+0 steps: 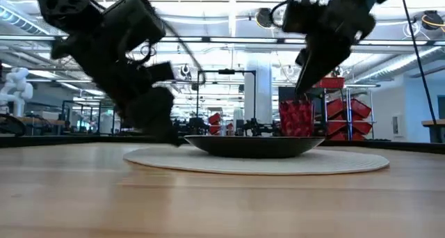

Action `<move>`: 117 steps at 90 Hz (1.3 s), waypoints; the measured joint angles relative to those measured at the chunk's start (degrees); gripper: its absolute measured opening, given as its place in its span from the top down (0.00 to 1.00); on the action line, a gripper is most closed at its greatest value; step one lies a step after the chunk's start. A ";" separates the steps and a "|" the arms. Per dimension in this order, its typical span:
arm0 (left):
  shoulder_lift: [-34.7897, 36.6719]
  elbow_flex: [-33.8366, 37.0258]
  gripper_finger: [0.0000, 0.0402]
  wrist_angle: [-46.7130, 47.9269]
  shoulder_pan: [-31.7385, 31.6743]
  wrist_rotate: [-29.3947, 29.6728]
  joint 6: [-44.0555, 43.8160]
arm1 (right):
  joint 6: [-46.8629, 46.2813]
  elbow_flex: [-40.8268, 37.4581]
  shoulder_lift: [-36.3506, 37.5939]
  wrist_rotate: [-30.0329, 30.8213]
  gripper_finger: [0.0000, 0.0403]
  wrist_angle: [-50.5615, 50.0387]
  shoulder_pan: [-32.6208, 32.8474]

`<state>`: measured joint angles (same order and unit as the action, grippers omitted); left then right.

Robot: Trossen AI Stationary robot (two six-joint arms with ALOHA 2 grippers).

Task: Set table place
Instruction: Move the spoon to the middle right of the table

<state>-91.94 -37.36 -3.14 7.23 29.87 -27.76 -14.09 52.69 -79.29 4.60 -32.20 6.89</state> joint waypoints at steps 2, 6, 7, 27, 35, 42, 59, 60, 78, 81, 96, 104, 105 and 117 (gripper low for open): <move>0.48 -0.42 0.00 0.02 -0.24 0.04 0.97 | -0.87 0.00 0.77 0.00 0.82 -1.91 0.06; 1.42 -1.54 0.00 -0.20 -0.79 0.14 3.24 | -3.09 0.01 2.26 0.03 0.81 -6.45 0.20; 1.60 -1.84 0.00 -0.40 -0.96 0.18 3.86 | -3.72 0.00 2.66 0.05 0.81 -7.73 0.25; 6.74 -6.23 0.00 -0.56 -4.39 0.42 15.82 | -21.80 0.00 7.63 -0.86 0.69 -30.06 3.68; 9.29 -7.01 0.00 -0.47 -5.75 0.49 19.39 | -28.24 0.00 7.95 -4.09 0.65 -33.70 6.39; 10.85 -7.64 0.00 -1.51 -6.74 0.65 21.84 | -33.07 0.00 7.94 -6.15 0.62 -35.08 9.06; 10.91 -7.74 0.00 -10.45 -8.76 -0.67 26.87 | -43.42 0.00 7.94 -9.19 0.61 -35.91 14.71; 10.69 -7.74 0.00 -11.24 -8.94 -1.07 26.90 | -44.07 0.00 7.94 -9.31 0.61 -35.90 15.05; 4.98 -7.79 0.00 -13.68 -10.21 -9.01 26.87 | -57.53 -1.02 7.94 -12.60 0.62 -36.15 21.37; 3.93 -7.79 0.00 -12.48 -10.21 -9.16 26.79 | -60.08 -1.86 7.94 -13.66 0.62 -35.90 22.93; -0.03 -7.74 0.00 -2.00 -9.96 -9.26 24.10 | -72.97 -8.25 7.92 -18.60 0.62 -28.95 30.71; -0.66 -7.63 0.00 2.45 -9.25 -9.25 21.97 | -77.52 -11.17 7.91 -20.02 0.62 -23.68 34.01; -0.66 -7.63 0.00 2.86 -9.15 -9.25 21.80 | -78.02 -11.43 7.90 -20.02 0.62 -23.46 34.34; -0.66 -7.43 0.00 7.01 -7.44 -9.67 18.71 | -83.00 -14.07 7.90 -21.08 0.62 -21.19 36.87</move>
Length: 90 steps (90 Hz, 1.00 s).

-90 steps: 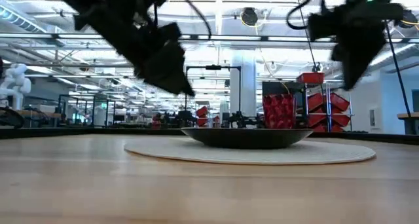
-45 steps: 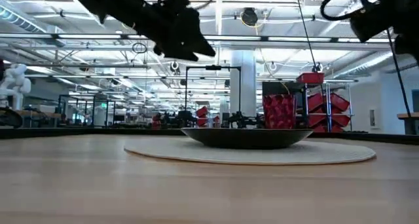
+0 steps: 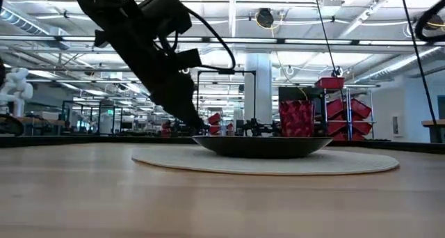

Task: Set table place
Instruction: Move the spoon to the middle right of the table

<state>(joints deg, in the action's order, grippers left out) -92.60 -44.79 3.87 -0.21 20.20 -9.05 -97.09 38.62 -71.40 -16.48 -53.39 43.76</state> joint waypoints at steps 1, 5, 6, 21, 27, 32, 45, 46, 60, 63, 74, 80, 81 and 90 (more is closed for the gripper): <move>0.00 0.01 0.00 0.57 0.15 -0.17 -0.41 | -0.32 -0.23 0.00 -0.19 0.62 0.12 0.18; 0.00 0.02 0.00 2.93 0.76 -0.39 -1.96 | -1.38 -1.02 0.00 -0.81 0.62 0.81 0.82; 0.00 0.02 0.00 3.49 0.95 -0.38 -2.37 | -1.59 -1.21 0.00 -0.91 0.62 1.16 0.97; 0.00 0.08 0.00 8.94 3.03 0.91 -5.70 | -4.75 -3.71 0.00 -1.97 0.62 6.01 1.53; 0.00 0.08 0.00 10.55 3.58 1.01 -6.40 | -6.76 -4.44 0.00 -2.07 0.62 8.98 1.53; -0.08 0.18 0.00 11.94 3.97 1.10 -7.20 | -8.05 -5.33 0.00 -2.11 0.62 11.39 1.53; -0.63 2.53 0.00 11.12 5.29 1.71 -9.34 | -12.74 -7.19 0.00 -4.48 0.62 15.97 1.92; -0.65 2.74 0.00 10.96 5.36 1.82 -9.60 | -13.17 -7.26 0.00 -4.66 0.62 15.99 2.03; -0.69 4.10 0.00 10.62 7.25 2.26 -10.44 | -19.38 -7.33 0.00 -4.96 0.62 16.44 3.59; -0.70 4.13 0.01 10.86 7.82 2.37 -10.40 | -20.55 -7.33 0.00 -4.93 0.62 16.98 3.98; -0.75 4.22 0.01 11.03 9.85 2.35 -9.39 | -23.71 -7.33 0.00 -4.26 0.62 19.56 5.24; -0.79 4.24 0.01 10.03 10.41 2.34 -8.36 | -24.98 -7.33 -0.19 -4.21 0.62 19.97 5.73; -0.79 4.26 0.01 9.80 10.45 2.36 -8.14 | -25.20 -7.33 -0.29 -4.21 0.62 20.07 5.80; -0.83 4.12 0.01 7.60 10.86 2.50 -5.19 | -26.37 -7.33 -1.71 -4.02 0.62 20.56 6.43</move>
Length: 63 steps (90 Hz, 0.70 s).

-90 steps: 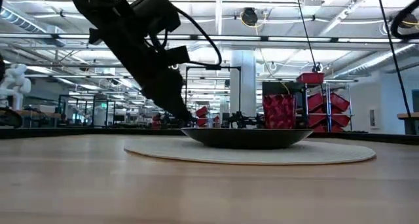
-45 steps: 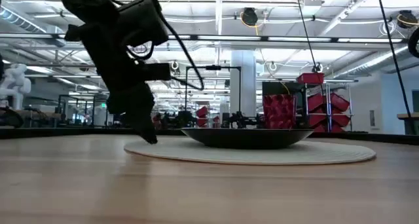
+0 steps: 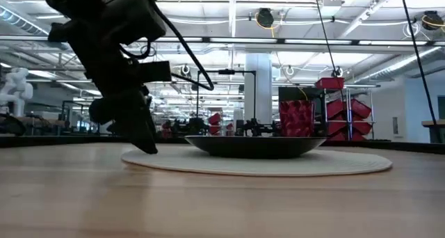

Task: Set table place
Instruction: Move the spoon to the middle right of the table

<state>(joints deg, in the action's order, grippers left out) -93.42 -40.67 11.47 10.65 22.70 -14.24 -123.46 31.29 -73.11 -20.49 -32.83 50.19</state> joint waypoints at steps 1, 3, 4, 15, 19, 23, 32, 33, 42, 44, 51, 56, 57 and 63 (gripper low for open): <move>-0.04 -0.13 0.01 -0.17 0.04 0.03 0.27 | -0.10 0.00 -0.23 -0.01 0.62 0.11 0.07; -0.09 -0.38 0.01 -0.50 0.03 0.10 0.94 | -0.23 0.00 -0.78 0.00 0.62 0.36 0.20; -0.09 -0.57 0.01 -0.56 0.04 0.15 1.27 | -0.28 0.00 -1.06 0.00 0.62 0.49 0.24; -0.35 -2.89 0.01 -1.04 0.03 1.74 5.42 | 0.19 0.00 -4.36 0.20 0.62 0.71 0.55; 0.04 -4.00 0.01 -1.09 0.09 1.86 7.16 | 0.40 0.12 -5.36 0.46 0.62 0.86 0.55; 0.92 -4.75 0.01 -1.31 0.26 2.17 8.56 | 0.46 0.24 -6.13 0.45 0.62 0.86 0.50; 3.19 -5.56 0.00 -0.58 0.61 2.02 10.68 | 0.15 0.31 -6.72 0.61 0.62 0.22 0.50; 3.35 -5.57 0.00 -0.24 0.68 1.84 10.74 | 0.04 0.31 -6.73 0.67 0.62 0.15 0.50; 5.49 -5.62 0.00 2.91 0.96 1.13 11.71 | -0.12 0.26 -6.60 1.70 0.63 -0.14 0.45; 6.02 -5.62 0.00 3.53 1.04 1.16 11.77 | -0.10 0.25 -6.60 1.74 0.63 -0.18 0.35; 7.66 -5.68 0.00 2.93 1.05 1.40 11.83 | 0.07 0.23 -6.60 1.81 0.66 -0.52 0.08; 8.45 -5.68 0.00 1.37 0.90 1.62 12.03 | 0.07 0.24 -6.62 2.08 0.69 -0.70 0.07; 8.62 -5.68 0.00 0.67 0.85 1.77 12.11 | 0.07 0.24 -6.62 2.14 0.70 -0.75 0.07; 9.58 -5.68 0.00 -3.79 0.84 2.82 12.44 | 0.05 0.24 -6.60 2.83 0.74 -1.01 0.09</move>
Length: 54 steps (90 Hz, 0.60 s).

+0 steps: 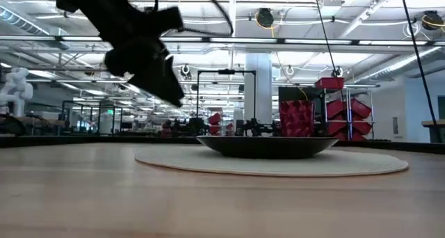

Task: Set table place
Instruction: Move the spoon to the middle right of the table

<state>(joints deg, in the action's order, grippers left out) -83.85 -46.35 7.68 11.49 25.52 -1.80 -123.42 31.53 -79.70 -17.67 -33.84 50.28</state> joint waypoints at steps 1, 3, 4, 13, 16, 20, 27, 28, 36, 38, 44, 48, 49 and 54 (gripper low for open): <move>0.12 0.00 0.00 -0.97 -0.01 0.11 0.20 | 0.00 0.00 0.00 0.11 0.75 -0.05 0.00; 0.31 0.00 0.00 -3.34 -0.04 0.19 0.73 | 0.00 0.00 0.00 0.30 0.76 -0.16 0.00; 0.39 0.00 0.00 -4.57 -0.08 0.22 0.94 | 0.00 0.00 0.00 0.38 0.77 -0.20 0.00; 0.50 -0.09 0.00 -14.34 -0.33 0.08 4.03 | 0.09 0.00 0.00 1.40 0.83 -0.36 0.02; 0.49 -0.09 0.00 -17.06 -0.46 -0.10 5.19 | 0.09 0.00 0.00 1.59 0.85 -0.39 0.02; 0.51 -0.09 0.00 -19.78 -0.80 -0.78 6.26 | 0.36 -0.02 0.02 1.73 0.87 -0.39 0.02; 0.54 -0.09 0.00 -21.68 -1.63 -1.16 7.30 | 0.79 -0.02 0.02 2.02 0.92 -0.39 0.00; 0.54 -0.09 0.00 -21.68 -1.74 -1.17 7.31 | 0.87 -0.03 0.02 2.07 0.92 -0.38 0.00; 0.52 -0.09 0.00 -21.38 -2.68 -1.24 7.27 | 0.81 -0.04 0.02 2.16 0.97 -0.39 -0.02; 0.52 -0.09 0.00 -21.31 -2.84 -1.25 7.24 | 0.81 -0.04 0.02 2.20 0.98 -0.39 -0.02; 0.52 -0.09 0.00 -21.16 -3.43 -1.26 7.14 | 0.44 -0.13 0.34 2.31 0.99 -0.39 -0.02; 0.52 -0.09 0.00 -20.94 -3.75 -1.29 7.13 | -0.32 -0.23 0.81 2.51 0.99 -0.37 -0.08; 0.52 -0.09 0.00 -20.87 -3.76 -1.29 7.13 | -0.46 -0.25 1.00 2.55 0.99 -0.38 -0.13; 0.52 -0.09 0.00 -20.62 -3.98 -1.29 7.13 | -0.89 -0.26 2.11 2.70 0.99 -0.65 -0.57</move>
<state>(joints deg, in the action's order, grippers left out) -83.33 -46.44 -12.95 7.51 24.23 5.32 -124.30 31.27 -77.59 -14.97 -34.50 49.72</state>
